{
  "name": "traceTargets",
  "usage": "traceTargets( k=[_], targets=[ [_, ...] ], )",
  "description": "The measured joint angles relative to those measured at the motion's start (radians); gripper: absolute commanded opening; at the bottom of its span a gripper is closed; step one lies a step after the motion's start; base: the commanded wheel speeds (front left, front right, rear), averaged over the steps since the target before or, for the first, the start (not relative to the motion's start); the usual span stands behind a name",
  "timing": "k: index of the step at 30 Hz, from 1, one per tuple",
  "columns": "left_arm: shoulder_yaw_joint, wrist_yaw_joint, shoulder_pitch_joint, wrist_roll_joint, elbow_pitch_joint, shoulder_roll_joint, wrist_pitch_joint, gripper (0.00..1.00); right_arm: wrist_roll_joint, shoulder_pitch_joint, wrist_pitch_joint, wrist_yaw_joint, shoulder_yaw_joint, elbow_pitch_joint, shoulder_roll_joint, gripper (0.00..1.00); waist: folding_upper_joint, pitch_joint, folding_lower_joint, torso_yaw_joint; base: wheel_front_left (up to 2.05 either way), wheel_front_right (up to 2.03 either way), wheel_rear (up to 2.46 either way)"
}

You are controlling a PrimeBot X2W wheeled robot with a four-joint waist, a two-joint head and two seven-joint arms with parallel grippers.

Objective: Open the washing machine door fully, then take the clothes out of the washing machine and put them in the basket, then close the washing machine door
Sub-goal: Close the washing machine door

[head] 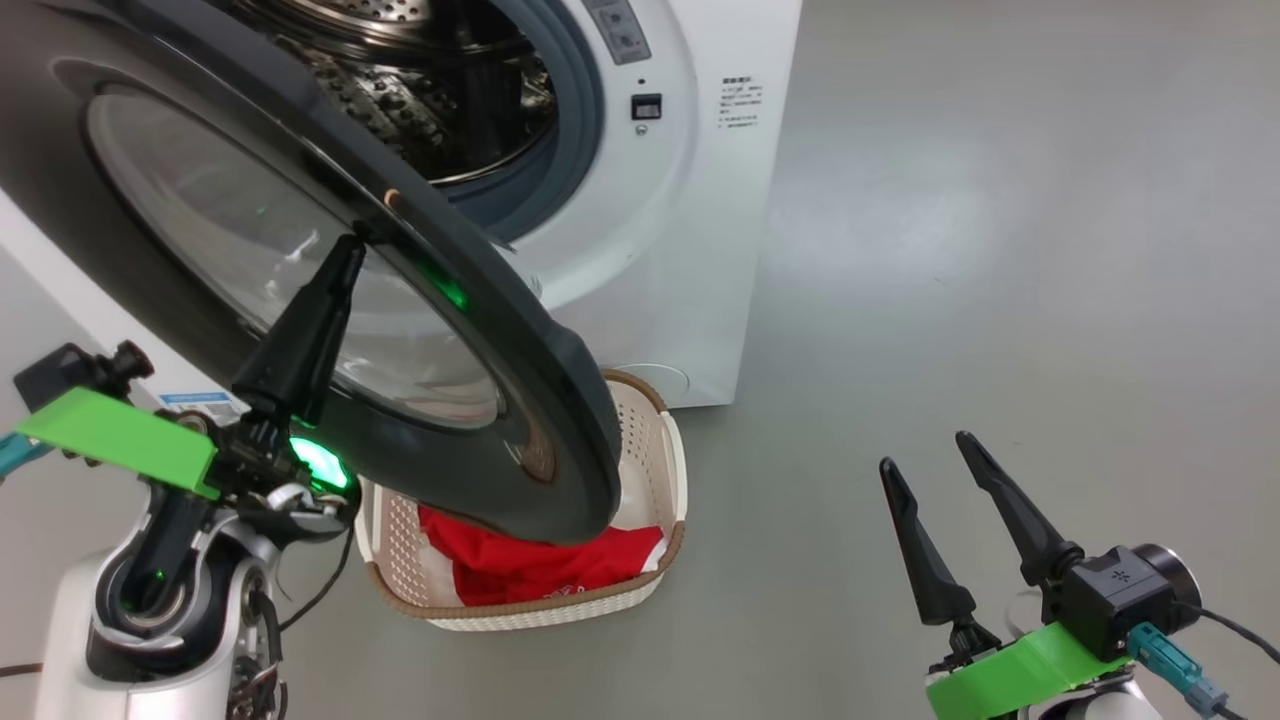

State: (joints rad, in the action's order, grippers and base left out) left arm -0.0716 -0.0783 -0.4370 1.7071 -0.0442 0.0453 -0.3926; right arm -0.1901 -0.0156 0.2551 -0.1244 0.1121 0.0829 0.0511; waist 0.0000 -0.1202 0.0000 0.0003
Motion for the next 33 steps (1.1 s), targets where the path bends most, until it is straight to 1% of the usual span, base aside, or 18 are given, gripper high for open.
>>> traceTargets(
  k=[2, 5, 8, 23, 27, 33],
  targets=[
    [-0.002, 0.001, -0.011, 0.0, -0.011, -0.001, 0.005, 0.0, 0.0, -0.011, 0.0, 0.0, 0.0, -0.002, 0.0, 1.0, 0.0, -0.004, 0.0, -0.01, 0.0, 0.0, 0.0],
    [-0.009, 0.018, -0.027, 0.0, -0.027, -0.002, 0.014, 0.0, 0.0, -0.014, 0.0, 0.0, 0.0, -0.004, 0.0, 1.0, 0.0, -0.011, 0.0, -0.024, 0.0, 0.0, 0.0],
    [-0.019, 0.019, -0.046, 0.002, -0.044, -0.004, 0.018, 0.0, 0.0, -0.015, 0.0, 0.0, -0.002, -0.005, 0.0, 1.0, 0.0, -0.02, 0.0, -0.035, 0.0, 0.0, 0.0],
    [-0.029, 0.054, -0.146, 0.0, -0.127, -0.006, 0.047, 0.0, 0.0, -0.038, 0.0, 0.0, 0.001, -0.006, 0.0, 1.0, 0.0, -0.057, 0.0, -0.09, 0.0, 0.0, 0.0],
    [-0.034, 0.072, -0.168, -0.001, -0.148, -0.003, 0.048, 0.0, 0.0, -0.045, 0.0, 0.0, 0.001, -0.007, 0.0, 1.0, 0.0, -0.067, 0.0, -0.109, 0.0, 0.0, 0.0],
    [-0.038, 0.08, -0.196, -0.009, -0.173, 0.004, 0.048, 0.0, 0.0, -0.052, 0.0, 0.0, 0.001, -0.009, -0.001, 1.0, 0.0, -0.081, 0.0, -0.136, 0.0, 0.0, 0.0]
  ],
)
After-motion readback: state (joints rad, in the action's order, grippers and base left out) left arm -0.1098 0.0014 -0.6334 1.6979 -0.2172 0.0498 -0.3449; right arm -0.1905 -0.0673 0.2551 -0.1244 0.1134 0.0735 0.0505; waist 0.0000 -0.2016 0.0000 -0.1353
